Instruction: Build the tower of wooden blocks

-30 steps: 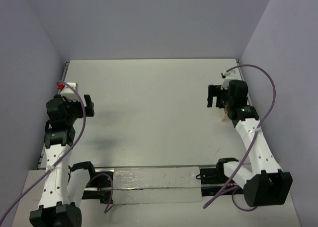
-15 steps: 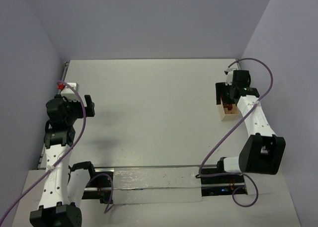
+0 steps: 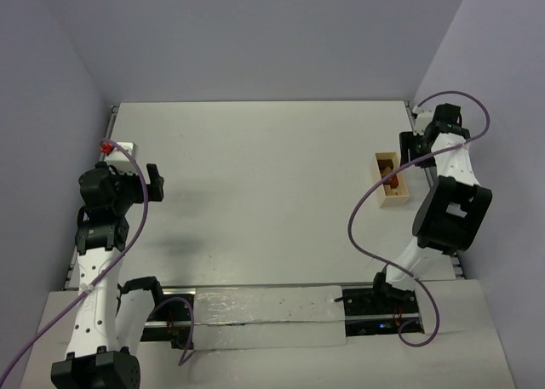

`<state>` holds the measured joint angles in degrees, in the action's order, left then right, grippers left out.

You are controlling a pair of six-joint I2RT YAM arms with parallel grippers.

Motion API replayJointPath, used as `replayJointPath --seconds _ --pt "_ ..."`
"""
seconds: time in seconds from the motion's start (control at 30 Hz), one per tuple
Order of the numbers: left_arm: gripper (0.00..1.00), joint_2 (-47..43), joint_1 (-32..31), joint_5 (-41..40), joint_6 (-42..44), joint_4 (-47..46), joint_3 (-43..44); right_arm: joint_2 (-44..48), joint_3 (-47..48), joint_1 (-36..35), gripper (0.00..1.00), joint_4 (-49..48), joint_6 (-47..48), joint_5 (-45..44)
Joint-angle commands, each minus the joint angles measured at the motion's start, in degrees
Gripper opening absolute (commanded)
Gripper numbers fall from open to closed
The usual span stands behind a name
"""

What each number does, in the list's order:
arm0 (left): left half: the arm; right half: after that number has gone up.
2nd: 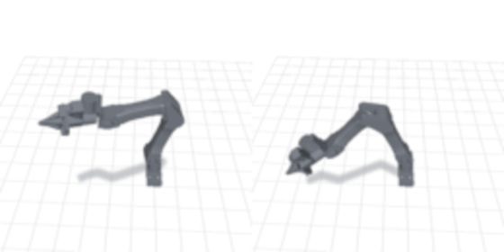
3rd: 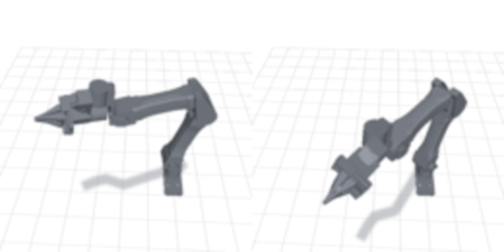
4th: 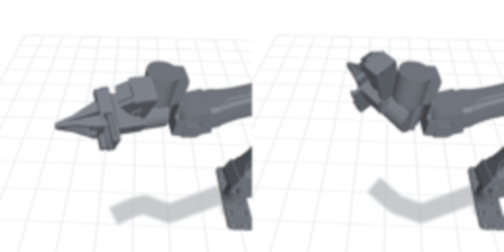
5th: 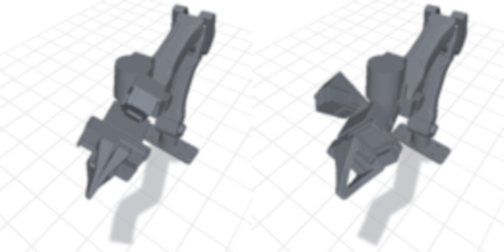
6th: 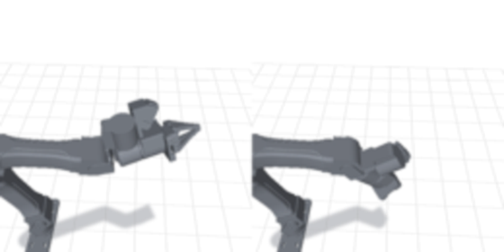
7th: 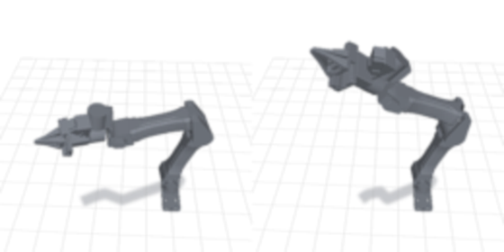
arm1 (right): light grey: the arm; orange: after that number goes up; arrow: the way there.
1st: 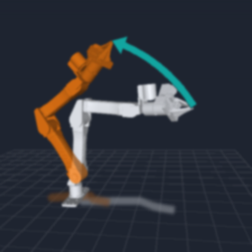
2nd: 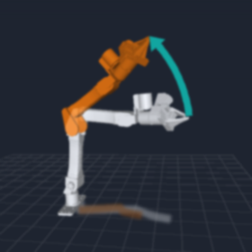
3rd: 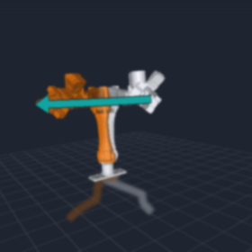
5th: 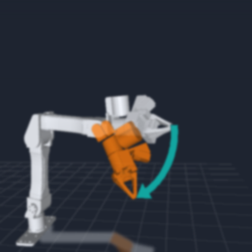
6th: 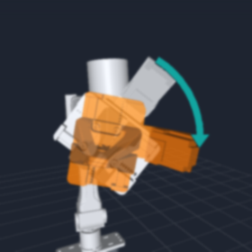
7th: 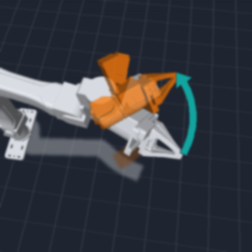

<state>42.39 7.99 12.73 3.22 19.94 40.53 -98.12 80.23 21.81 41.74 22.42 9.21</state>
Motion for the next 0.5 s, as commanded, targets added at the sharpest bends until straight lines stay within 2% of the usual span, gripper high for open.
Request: replayJointPath --seconds 0.0,0.47 --pt "0.99 -0.75 0.45 1.61 0.55 -0.87 0.5 -3.37 4.35 0.43 0.65 2.81 1.85 1.6" --pt "0.99 0.57 0.52 1.43 0.57 -0.96 0.42 -10.79 7.34 0.43 0.52 1.73 1.29 1.48"
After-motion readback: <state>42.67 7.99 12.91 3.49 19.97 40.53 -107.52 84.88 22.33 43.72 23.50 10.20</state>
